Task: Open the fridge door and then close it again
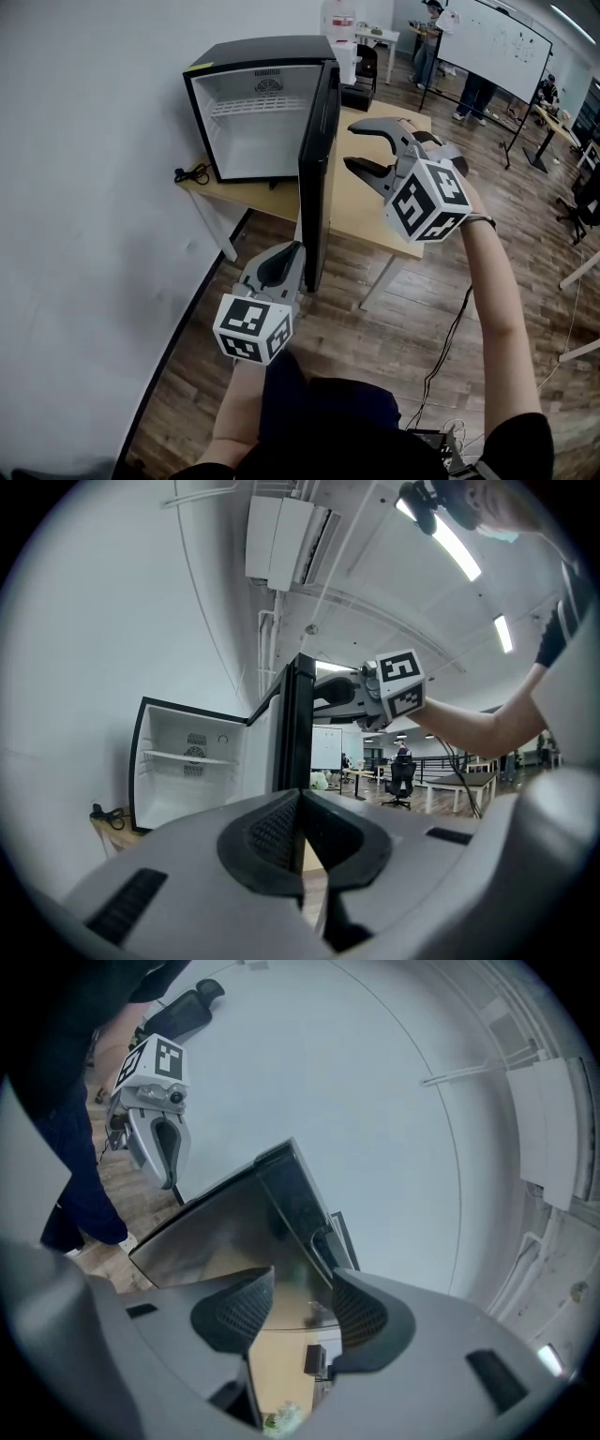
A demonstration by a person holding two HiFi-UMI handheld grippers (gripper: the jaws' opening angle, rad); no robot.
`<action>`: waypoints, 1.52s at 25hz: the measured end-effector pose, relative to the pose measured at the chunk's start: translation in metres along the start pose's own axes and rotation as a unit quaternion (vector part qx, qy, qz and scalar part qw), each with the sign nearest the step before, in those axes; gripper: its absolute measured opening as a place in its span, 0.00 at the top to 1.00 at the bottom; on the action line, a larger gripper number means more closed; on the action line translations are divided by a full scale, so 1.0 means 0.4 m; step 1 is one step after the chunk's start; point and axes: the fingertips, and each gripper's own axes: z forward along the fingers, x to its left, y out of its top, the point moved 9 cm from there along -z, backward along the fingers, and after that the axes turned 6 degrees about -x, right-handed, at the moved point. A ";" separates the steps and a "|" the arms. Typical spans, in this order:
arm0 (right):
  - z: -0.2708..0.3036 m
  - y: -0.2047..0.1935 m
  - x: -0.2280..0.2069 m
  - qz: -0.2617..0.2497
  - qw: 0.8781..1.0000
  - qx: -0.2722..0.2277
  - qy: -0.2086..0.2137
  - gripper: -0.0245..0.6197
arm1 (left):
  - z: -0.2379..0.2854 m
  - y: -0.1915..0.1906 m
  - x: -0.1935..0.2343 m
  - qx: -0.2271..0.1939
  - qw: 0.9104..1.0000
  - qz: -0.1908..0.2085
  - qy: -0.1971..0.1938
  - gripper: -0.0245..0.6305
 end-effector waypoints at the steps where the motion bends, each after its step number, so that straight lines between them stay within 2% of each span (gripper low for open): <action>1: -0.011 -0.004 0.000 0.010 1.000 -0.001 -0.006 0.69 | 0.001 0.001 -0.005 -0.001 1.000 0.000 -0.002 0.95; 5: -0.059 -0.015 0.010 0.065 0.998 -0.010 -0.025 0.69 | 0.005 0.000 -0.031 -0.006 1.000 0.000 -0.013 0.95; 8: -0.086 -0.022 0.027 0.121 0.992 -0.019 -0.043 0.73 | 0.010 0.001 -0.043 -0.008 1.000 0.000 -0.019 0.95; 13: -0.130 -0.049 0.082 0.222 0.972 -0.041 -0.067 0.75 | 0.026 -0.005 -0.063 -0.008 1.000 -0.003 -0.030 0.95; 16: -0.156 -0.065 0.116 0.280 0.955 -0.042 -0.089 0.76 | 0.033 -0.013 -0.071 -0.005 0.999 -0.007 -0.037 0.95; 21: -0.207 -0.089 0.164 0.389 0.910 -0.054 -0.129 0.81 | 0.040 -0.024 -0.086 -0.003 0.999 -0.010 -0.046 0.95; 29: -0.281 -0.055 0.264 0.496 0.840 -0.077 -0.207 0.91 | 0.022 -0.039 -0.101 0.001 0.998 -0.021 -0.059 0.95; 31: -0.292 -0.046 0.309 0.532 0.810 -0.101 -0.227 0.91 | 0.018 -0.048 -0.105 0.000 0.998 -0.026 -0.063 0.95; 34: -0.300 -0.044 0.396 0.597 0.751 -0.130 -0.249 0.92 | 0.011 -0.066 -0.107 -0.010 0.997 -0.032 -0.064 0.95; 36: -0.302 -0.048 0.460 0.622 0.729 -0.121 -0.259 0.94 | 0.001 -0.082 -0.106 -0.017 0.997 -0.040 -0.058 0.95; 38: -0.300 -0.053 0.515 0.638 0.716 -0.099 -0.265 0.97 | -0.011 -0.098 -0.102 -0.023 0.997 -0.049 -0.051 0.95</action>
